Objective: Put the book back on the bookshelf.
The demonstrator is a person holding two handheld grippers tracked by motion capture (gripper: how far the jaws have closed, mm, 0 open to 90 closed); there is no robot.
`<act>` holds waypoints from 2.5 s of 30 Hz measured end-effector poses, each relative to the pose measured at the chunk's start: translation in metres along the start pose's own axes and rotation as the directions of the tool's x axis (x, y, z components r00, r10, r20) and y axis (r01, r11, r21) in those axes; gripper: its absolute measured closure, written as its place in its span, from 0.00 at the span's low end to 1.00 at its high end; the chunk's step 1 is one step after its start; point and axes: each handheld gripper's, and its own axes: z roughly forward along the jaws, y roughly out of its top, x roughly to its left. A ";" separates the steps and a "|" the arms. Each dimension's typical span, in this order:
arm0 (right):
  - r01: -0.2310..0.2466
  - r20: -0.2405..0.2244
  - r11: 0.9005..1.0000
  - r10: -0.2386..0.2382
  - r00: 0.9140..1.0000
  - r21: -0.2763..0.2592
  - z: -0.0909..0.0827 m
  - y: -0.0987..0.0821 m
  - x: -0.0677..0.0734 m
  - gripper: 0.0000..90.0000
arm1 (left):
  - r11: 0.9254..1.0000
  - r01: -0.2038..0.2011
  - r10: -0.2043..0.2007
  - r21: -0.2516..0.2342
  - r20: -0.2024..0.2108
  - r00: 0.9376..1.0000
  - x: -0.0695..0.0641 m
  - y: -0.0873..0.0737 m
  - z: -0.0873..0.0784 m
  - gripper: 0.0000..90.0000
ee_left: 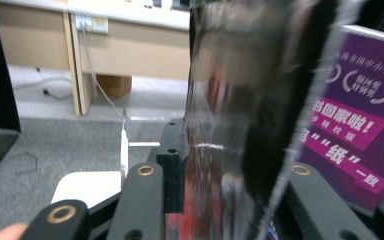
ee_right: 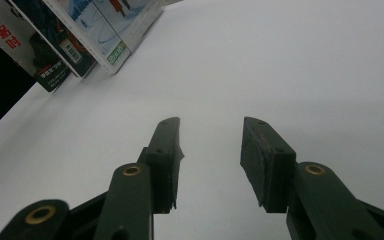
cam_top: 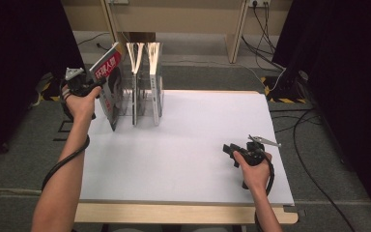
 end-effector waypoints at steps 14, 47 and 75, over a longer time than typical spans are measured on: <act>0.009 -0.002 1.000 -0.009 1.000 0.008 0.001 -0.001 0.000 0.66 | 0.992 -0.062 0.071 0.107 -0.083 0.994 -0.003 0.003 0.015 0.86; 0.001 -0.007 1.000 -0.001 1.000 0.015 0.002 -0.002 -0.001 0.66 | 0.994 -0.016 0.016 0.110 -0.005 1.000 -0.001 -0.001 0.014 0.96; -0.001 -0.005 1.000 0.001 1.000 0.024 0.004 -0.004 -0.002 0.67 | 0.980 -0.127 0.099 -0.154 -0.178 0.979 0.034 -0.022 0.002 0.93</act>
